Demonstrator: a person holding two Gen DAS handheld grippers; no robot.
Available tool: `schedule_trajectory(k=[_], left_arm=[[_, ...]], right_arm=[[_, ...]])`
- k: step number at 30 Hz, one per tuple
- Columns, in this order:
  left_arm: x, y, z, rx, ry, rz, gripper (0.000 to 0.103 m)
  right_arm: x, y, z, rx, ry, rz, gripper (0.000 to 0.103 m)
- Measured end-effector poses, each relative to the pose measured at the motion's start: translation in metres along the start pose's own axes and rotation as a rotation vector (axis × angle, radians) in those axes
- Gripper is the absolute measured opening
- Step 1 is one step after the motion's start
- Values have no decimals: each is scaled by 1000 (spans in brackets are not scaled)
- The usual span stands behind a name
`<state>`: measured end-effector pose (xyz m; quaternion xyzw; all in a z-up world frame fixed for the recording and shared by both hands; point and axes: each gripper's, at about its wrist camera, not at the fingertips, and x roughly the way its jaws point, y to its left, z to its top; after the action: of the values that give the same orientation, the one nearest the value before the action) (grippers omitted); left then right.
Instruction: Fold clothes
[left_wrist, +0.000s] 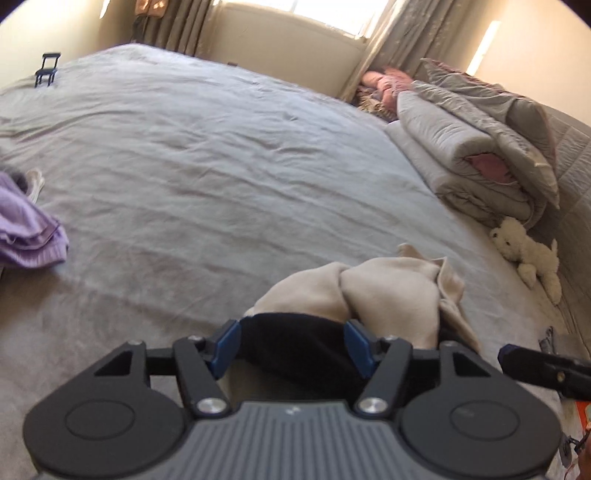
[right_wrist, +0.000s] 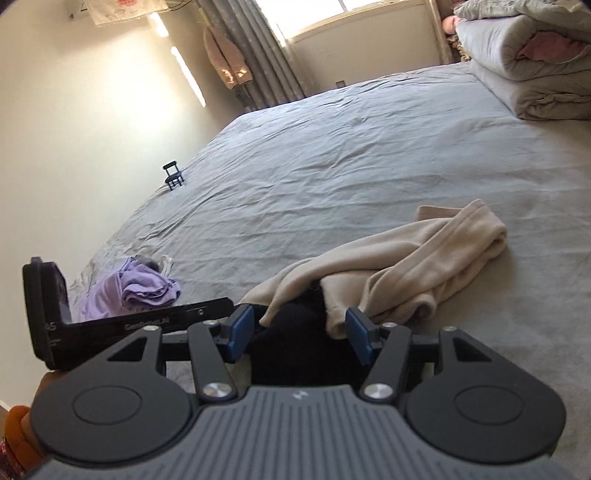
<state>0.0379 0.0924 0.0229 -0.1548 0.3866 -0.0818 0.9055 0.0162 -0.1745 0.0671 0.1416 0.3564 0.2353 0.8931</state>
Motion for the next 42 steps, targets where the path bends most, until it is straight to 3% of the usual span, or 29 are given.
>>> schedule_trajectory(k=[2, 6, 10, 12, 17, 24, 28, 33, 40, 42], left_arm=[[6, 8, -4, -33, 39, -6, 63], [20, 14, -13, -139, 128, -107, 60], [29, 13, -17, -174, 137, -97, 45], [29, 9, -19, -182, 125, -91, 6], [7, -9, -13, -143, -21, -160, 4], [-32, -35, 2, -51, -193, -345, 3], [-49, -48, 5, -17, -239, -446, 3], [-55, -60, 0, 26, -248, -518, 3], [-56, -70, -4, 80, -245, -568, 3], [-55, -72, -5, 99, -243, -561, 4]], right_arm=[[4, 5, -3, -14, 14, 13, 60], [10, 10, -7, -34, 28, 17, 59], [10, 11, -8, -47, 26, 11, 60], [9, 12, -8, -53, 20, 12, 59], [5, 17, -9, -80, -9, 18, 60], [0, 25, -9, -121, -46, 43, 60], [-1, 27, -9, -136, -63, 40, 60], [-1, 28, -10, -151, -98, 0, 58], [-2, 21, -10, -169, -195, -110, 51], [-3, 20, -9, -184, -218, -127, 41]])
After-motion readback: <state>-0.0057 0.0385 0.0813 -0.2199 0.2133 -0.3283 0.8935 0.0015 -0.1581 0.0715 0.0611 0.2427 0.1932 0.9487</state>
